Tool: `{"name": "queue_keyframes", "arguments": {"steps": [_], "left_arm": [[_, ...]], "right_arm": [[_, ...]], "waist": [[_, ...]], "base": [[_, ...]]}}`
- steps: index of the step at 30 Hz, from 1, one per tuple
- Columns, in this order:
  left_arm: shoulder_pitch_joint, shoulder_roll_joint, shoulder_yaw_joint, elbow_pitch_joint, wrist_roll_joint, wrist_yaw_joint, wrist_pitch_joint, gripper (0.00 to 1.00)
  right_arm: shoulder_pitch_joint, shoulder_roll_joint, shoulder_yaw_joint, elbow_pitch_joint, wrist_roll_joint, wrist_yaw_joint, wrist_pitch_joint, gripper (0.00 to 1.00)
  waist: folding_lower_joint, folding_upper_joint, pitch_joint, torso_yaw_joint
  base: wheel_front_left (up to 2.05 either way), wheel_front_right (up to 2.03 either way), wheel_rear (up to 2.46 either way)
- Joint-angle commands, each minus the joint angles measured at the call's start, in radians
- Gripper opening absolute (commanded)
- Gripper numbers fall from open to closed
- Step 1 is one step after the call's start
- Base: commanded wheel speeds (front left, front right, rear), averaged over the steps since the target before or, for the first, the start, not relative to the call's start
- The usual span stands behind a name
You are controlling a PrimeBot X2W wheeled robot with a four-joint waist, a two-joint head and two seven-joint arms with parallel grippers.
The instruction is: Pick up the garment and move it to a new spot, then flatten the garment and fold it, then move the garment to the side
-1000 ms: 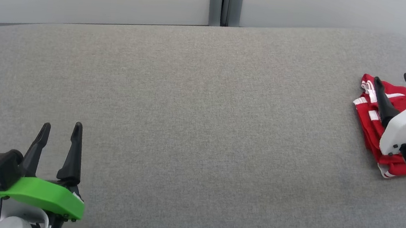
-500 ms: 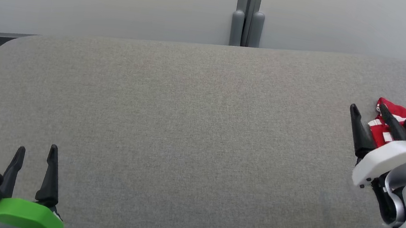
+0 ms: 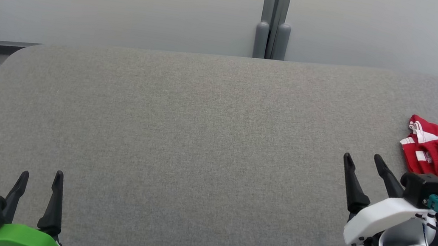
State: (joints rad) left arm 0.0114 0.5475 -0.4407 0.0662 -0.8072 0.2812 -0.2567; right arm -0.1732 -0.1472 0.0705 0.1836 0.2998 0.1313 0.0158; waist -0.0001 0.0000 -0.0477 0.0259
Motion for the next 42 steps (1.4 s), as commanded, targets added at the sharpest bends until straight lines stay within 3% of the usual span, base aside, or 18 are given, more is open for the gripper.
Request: {"name": "queue_keyframes", "arguments": {"steps": [1,14,42], "left_arm": [[0.002,0.001,0.002,0.005,0.007,-0.007,-0.003,1.00],[0.008,-0.029,-0.015,0.025,0.017,-0.012,-0.001,1.00],[-0.013,-0.032,-0.052,0.021,0.008,-0.005,0.046,1.00]], "right_arm": [[0.023,0.012,-0.006,-0.017,-0.012,-0.001,0.008,1.00],[0.122,0.085,-0.031,-0.082,-0.052,-0.001,0.024,1.00],[0.186,0.096,-0.013,-0.082,-0.012,-0.001,0.007,1.00]], "waist": [[0.0001,0.0000,-0.004,-0.001],[0.0001,0.0000,-0.027,0.000],[0.0001,0.0000,-0.059,0.001]], "base": [[0.00,0.00,0.00],[0.00,0.00,0.00],[0.00,0.00,0.00]]}}
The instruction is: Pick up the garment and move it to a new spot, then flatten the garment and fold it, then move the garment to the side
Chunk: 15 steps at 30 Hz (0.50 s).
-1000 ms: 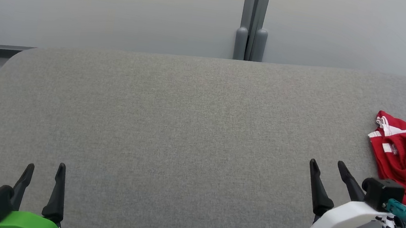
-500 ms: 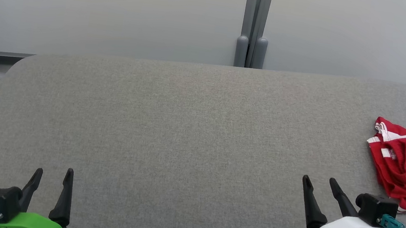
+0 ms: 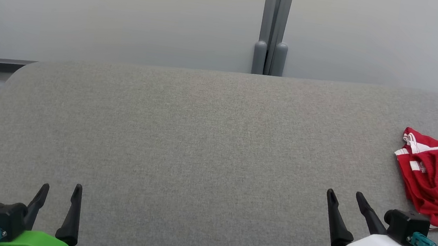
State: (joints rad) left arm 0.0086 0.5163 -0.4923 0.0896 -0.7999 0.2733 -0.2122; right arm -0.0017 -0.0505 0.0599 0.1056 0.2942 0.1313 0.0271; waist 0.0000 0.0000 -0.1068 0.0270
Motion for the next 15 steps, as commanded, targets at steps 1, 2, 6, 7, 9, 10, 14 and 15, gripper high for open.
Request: {"name": "queue_keyframes", "arguments": {"steps": [1,2,6,7,9,10,14,15], "left_arm": [[-0.011,-0.001,-0.001,-0.003,0.001,0.005,0.002,1.00],[-0.012,-0.001,-0.002,-0.004,0.002,0.007,0.003,1.00],[-0.015,-0.002,-0.005,-0.009,0.005,0.011,0.003,1.00],[-0.015,-0.003,-0.006,-0.009,0.005,0.011,0.003,1.00],[-0.015,-0.003,-0.007,-0.011,0.007,0.014,0.004,1.00],[-0.015,-0.003,-0.008,-0.011,0.007,0.014,0.003,1.00],[-0.018,-0.004,-0.008,-0.012,0.008,0.016,0.002,1.00],[-0.019,-0.005,-0.009,-0.012,0.009,0.016,0.002,1.00]], "right_arm": [[0.014,-0.001,-0.003,-0.005,-0.008,-0.001,-0.005,1.00],[0.013,-0.001,-0.004,-0.006,-0.009,-0.001,-0.005,1.00],[0.008,-0.001,-0.009,-0.008,-0.020,-0.001,-0.007,1.00],[0.007,-0.001,-0.009,-0.008,-0.023,-0.001,-0.008,1.00],[0.006,-0.001,-0.010,-0.009,-0.027,-0.001,-0.008,1.00],[0.005,-0.001,-0.010,-0.010,-0.029,-0.001,-0.010,1.00],[0.002,-0.001,-0.013,-0.011,-0.033,-0.001,-0.015,1.00],[0.002,-0.001,-0.013,-0.011,-0.034,-0.001,-0.016,1.00]], "waist": [[0.0000,0.0000,0.001,0.000],[0.0000,0.0000,0.001,-0.001],[0.0000,0.0000,0.003,-0.002],[0.0000,0.0000,0.004,-0.002],[0.0000,0.0000,0.005,-0.003],[0.0000,0.0000,0.005,-0.003],[0.0000,0.0000,0.007,-0.003],[0.0000,0.0000,0.007,-0.003]], "base": [[0.00,0.00,0.00],[0.00,0.00,0.00],[0.00,0.00,0.00],[0.00,0.00,0.00],[0.00,0.00,0.00],[0.00,0.00,0.00],[0.00,0.00,0.00],[0.00,0.00,0.00]]}}
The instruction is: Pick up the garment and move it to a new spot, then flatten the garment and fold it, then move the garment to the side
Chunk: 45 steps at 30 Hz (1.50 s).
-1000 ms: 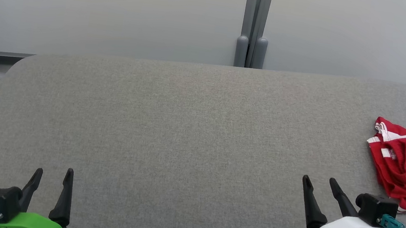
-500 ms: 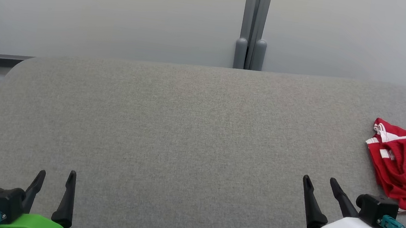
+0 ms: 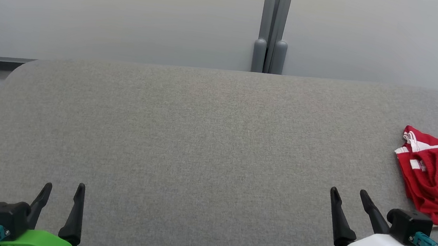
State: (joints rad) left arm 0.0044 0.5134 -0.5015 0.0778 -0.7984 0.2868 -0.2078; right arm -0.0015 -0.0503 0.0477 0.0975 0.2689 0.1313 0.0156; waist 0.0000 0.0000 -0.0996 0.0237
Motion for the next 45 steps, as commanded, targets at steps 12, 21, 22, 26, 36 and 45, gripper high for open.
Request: {"name": "queue_keyframes", "arguments": {"steps": [12,21,22,26,36,45], "left_arm": [[0.015,-0.026,-0.013,0.025,-0.005,0.008,0.004,0.00],[0.000,-0.080,0.040,0.042,-0.104,-0.041,0.027,0.00],[-0.002,-0.085,0.046,0.045,-0.115,-0.047,0.029,0.00],[-0.012,-0.107,0.069,0.055,-0.156,-0.069,0.038,0.00],[-0.034,-0.157,0.123,0.077,-0.253,-0.120,0.060,0.00],[-0.048,-0.193,0.161,0.092,-0.323,-0.156,0.075,0.00]], "right_arm": [[0.014,0.003,-0.001,0.031,-0.003,0.000,0.002,0.00],[0.001,0.003,-0.043,0.048,0.155,0.000,0.031,0.00],[-0.001,0.003,-0.047,0.049,0.172,0.000,0.034,0.00],[-0.006,0.003,-0.064,0.053,0.239,0.000,0.045,0.00],[-0.020,0.002,-0.102,0.064,0.394,0.000,0.071,0.00],[-0.029,0.002,-0.130,0.072,0.505,0.000,0.090,0.00]], "waist": [[0.0000,0.0000,0.004,0.001],[0.0000,0.0000,0.011,-0.001],[0.0000,0.0000,0.012,-0.001],[0.0000,0.0000,0.015,-0.002],[0.0000,0.0000,0.023,-0.004],[0.0000,0.0000,0.029,-0.005]], "base": [[0.00,0.00,0.00],[0.00,0.00,0.00],[0.00,0.00,0.00],[0.00,0.00,0.00],[0.00,0.00,0.00],[0.00,0.00,0.00]]}}
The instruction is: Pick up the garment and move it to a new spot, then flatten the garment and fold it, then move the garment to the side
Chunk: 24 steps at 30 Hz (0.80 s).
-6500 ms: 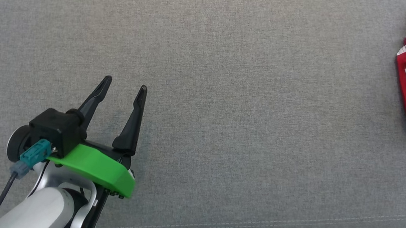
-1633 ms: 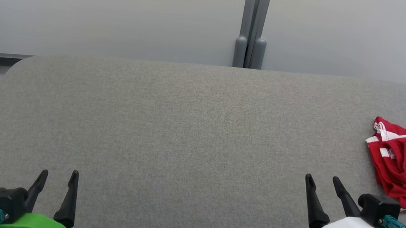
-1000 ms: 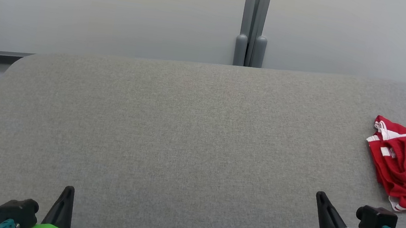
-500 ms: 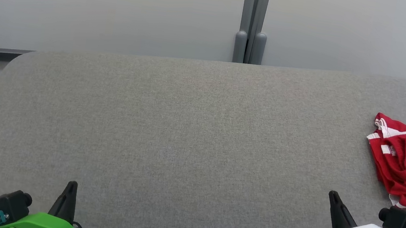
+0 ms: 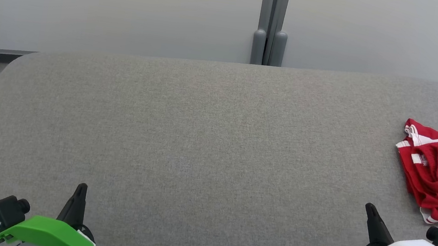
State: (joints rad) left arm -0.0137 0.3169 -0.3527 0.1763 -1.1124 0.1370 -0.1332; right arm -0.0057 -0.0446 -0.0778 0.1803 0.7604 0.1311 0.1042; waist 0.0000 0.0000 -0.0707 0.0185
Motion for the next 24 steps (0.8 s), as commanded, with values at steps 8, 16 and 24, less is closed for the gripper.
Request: {"name": "queue_keyframes", "arguments": {"steps": [8,16,24], "left_arm": [[-0.044,-0.035,0.053,0.004,-0.079,-0.043,0.016,0.00],[-0.056,-0.065,0.086,0.014,-0.138,-0.074,0.030,0.00],[-0.065,-0.094,0.116,0.024,-0.193,-0.101,0.042,0.00]], "right_arm": [[-0.036,-0.005,-0.034,-0.001,0.128,0.000,0.022,0.00],[-0.044,-0.005,-0.058,0.006,0.222,0.000,0.038,0.00],[-0.053,-0.006,-0.080,0.013,0.308,0.000,0.053,0.00]], "waist": [[0.0000,0.0000,0.007,-0.002],[0.0000,0.0000,0.013,-0.003],[0.0000,0.0000,0.020,-0.005]], "base": [[0.00,0.00,0.00],[0.00,0.00,0.00],[0.00,0.00,0.00]]}}
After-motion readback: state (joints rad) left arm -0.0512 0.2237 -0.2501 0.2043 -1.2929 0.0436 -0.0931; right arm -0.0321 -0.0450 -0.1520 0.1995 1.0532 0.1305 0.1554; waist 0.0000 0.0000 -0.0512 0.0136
